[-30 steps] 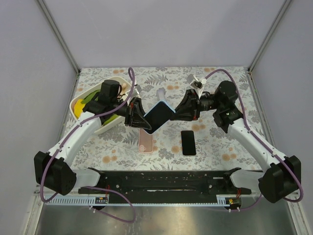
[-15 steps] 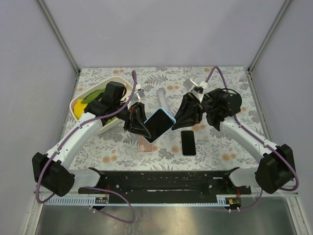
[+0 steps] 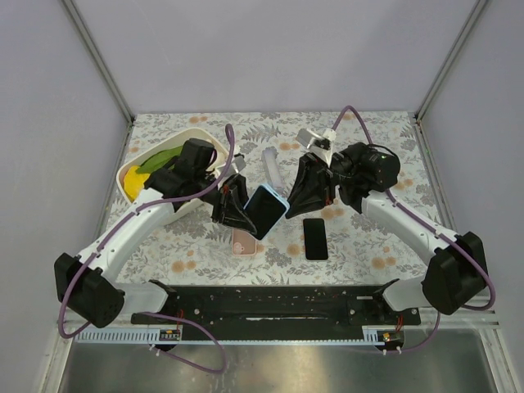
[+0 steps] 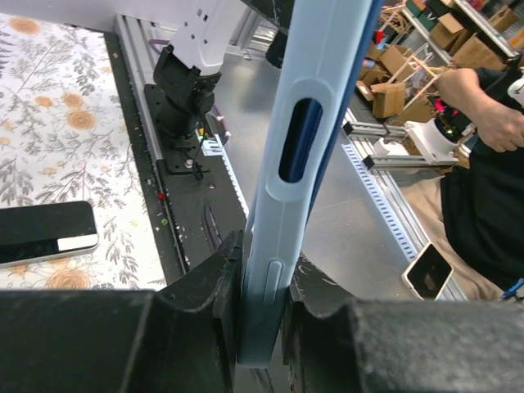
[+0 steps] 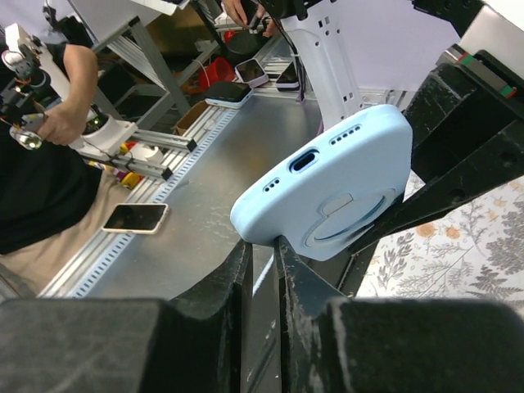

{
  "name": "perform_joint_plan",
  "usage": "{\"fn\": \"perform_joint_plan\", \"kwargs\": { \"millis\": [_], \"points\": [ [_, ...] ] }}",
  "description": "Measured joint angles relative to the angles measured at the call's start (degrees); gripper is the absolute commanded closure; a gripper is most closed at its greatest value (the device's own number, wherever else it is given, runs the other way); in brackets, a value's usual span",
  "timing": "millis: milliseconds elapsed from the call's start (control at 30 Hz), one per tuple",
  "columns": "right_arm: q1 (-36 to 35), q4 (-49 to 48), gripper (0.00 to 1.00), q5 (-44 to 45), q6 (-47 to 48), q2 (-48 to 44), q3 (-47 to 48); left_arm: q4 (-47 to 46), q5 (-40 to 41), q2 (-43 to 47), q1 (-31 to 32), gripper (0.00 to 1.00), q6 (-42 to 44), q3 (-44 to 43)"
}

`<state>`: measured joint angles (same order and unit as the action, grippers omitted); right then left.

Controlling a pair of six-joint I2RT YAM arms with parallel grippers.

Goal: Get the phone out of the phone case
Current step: Remove the phone case from the phone.

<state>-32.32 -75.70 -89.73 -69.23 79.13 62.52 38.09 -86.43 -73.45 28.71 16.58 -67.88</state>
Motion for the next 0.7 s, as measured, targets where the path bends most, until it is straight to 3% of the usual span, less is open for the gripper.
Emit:
{"fn": "perform_joint_plan", "kwargs": {
  "millis": [33,167,233,367,400,467,700],
  "points": [
    [0.02,-0.07,0.97,0.0,-1.11,0.5,0.37,0.07,0.57,0.13,0.04,1.0,0.37,0.0],
    [1.42,-0.15,0.71,0.02,-4.46,1.77,0.63,0.98,4.09,1.14,-0.07,1.0,1.25,0.0],
    [2.73,-0.09,0.66,0.02,-6.1,2.54,0.63,0.87,6.38,1.55,-0.37,1.0,1.25,-0.07],
    [5.2,0.09,0.46,0.17,-9.38,4.63,0.63,0.87,11.3,1.86,-1.57,1.0,1.2,-0.48],
    [6.05,0.11,0.35,0.33,-10.19,5.4,0.7,0.94,12.83,1.86,-1.99,1.0,1.16,-0.59],
    [7.1,0.13,0.01,0.72,-11.78,6.88,0.87,1.14,14.97,1.88,-2.73,1.0,1.01,-0.7],
    [7.72,0.35,0.0,2.05,-18.29,14.4,9.16,2.86,22.8,3.02,-5.68,1.0,-1.31,-1.92]
  ]
}}
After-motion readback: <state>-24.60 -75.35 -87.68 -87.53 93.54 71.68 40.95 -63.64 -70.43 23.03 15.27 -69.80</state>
